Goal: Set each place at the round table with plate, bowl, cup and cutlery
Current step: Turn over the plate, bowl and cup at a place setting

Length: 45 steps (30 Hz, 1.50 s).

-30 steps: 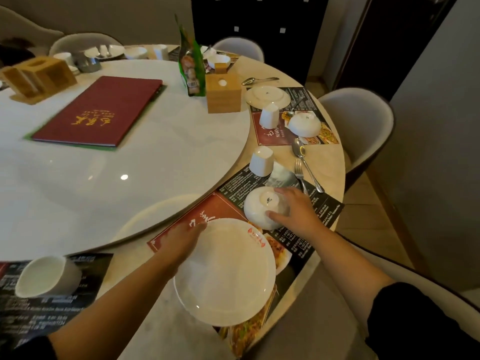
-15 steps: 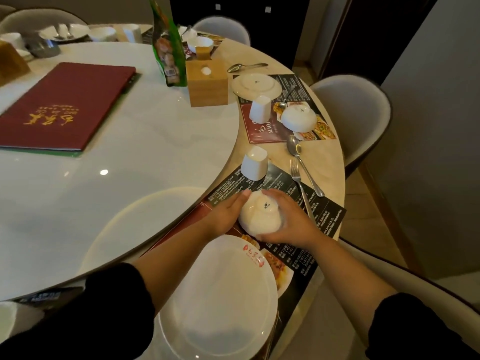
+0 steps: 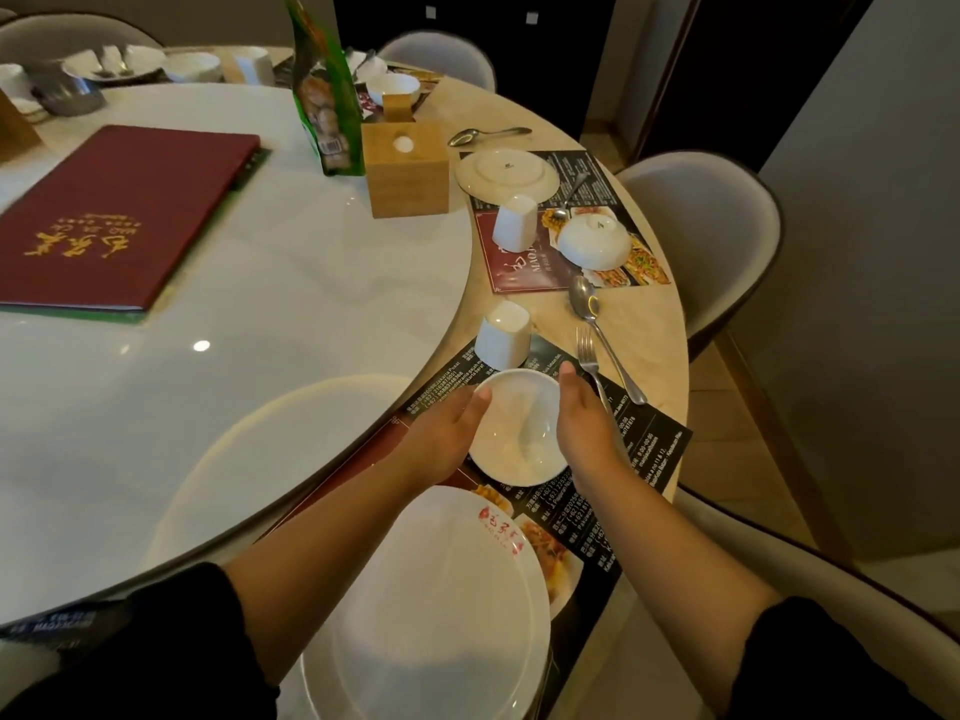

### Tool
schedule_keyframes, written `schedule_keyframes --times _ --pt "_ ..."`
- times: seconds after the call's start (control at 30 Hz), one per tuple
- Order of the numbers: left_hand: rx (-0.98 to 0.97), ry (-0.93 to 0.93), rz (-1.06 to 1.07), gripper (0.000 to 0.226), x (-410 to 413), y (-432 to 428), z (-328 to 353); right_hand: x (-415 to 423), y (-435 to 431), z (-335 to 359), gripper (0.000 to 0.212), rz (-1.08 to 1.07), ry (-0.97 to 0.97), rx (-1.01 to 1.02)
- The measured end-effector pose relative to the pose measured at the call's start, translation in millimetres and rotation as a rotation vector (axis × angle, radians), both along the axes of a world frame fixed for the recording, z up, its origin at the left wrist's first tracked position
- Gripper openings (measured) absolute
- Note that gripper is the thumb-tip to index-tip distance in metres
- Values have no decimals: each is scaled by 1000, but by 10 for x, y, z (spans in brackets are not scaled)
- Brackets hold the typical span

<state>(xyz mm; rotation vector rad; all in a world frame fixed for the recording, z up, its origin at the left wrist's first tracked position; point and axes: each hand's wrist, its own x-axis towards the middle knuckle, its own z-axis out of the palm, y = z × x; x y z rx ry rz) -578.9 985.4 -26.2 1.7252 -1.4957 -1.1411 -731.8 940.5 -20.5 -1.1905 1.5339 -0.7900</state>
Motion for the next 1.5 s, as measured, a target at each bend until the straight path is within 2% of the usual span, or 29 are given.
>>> schedule_keyframes --times 0.13,0.33,0.5,0.57,0.7,0.77,0.83,0.9,0.97,1.03,1.1,1.13,1.2,1.27,1.37,1.5 --pt "42 -135 -15 42 64 -53 -42 69 -91 -42 52 63 169 -36" --pt "74 -222 -31 41 71 -159 -70 62 -233 -173 49 191 398 -119" --pt "107 -212 -23 47 98 -201 -109 17 -297 -226 48 263 440 -112" --pt "117 -180 -25 48 119 -200 -122 -10 -350 -198 50 302 513 -133" --pt "148 -108 5 50 181 -168 -175 108 -647 -75 48 145 488 -482" --pt "106 -72 74 49 192 -128 -178 261 -834 59 62 241 553 -582" --pt "-13 -65 181 43 189 -79 -187 427 -982 180 79 457 769 -544" --pt "-160 -234 223 40 218 -47 -241 548 -1083 218 86 643 989 -449" --pt "-192 -373 162 41 267 -24 -315 615 -1149 182 79 712 1077 -342" --pt "-158 -432 38 42 319 -18 -373 621 -1187 140 73 715 1050 -289" --pt "-122 -499 -86 45 359 -5 -409 565 -1219 103 74 637 928 -307" --pt "-106 -529 -141 47 372 1 -426 521 -1226 86 73 555 808 -329" --pt "-62 -548 -217 50 396 8 -471 435 -1217 48 71 330 426 -329" --pt "-25 -468 -234 49 410 -3 -484 367 -1196 13 73 151 129 -295" --pt "9 -267 -196 47 439 -29 -458 282 -1180 -50 79 134 54 -314" --pt "34 -202 -192 47 480 -33 -461 241 -1148 -134 66 236 88 -371"
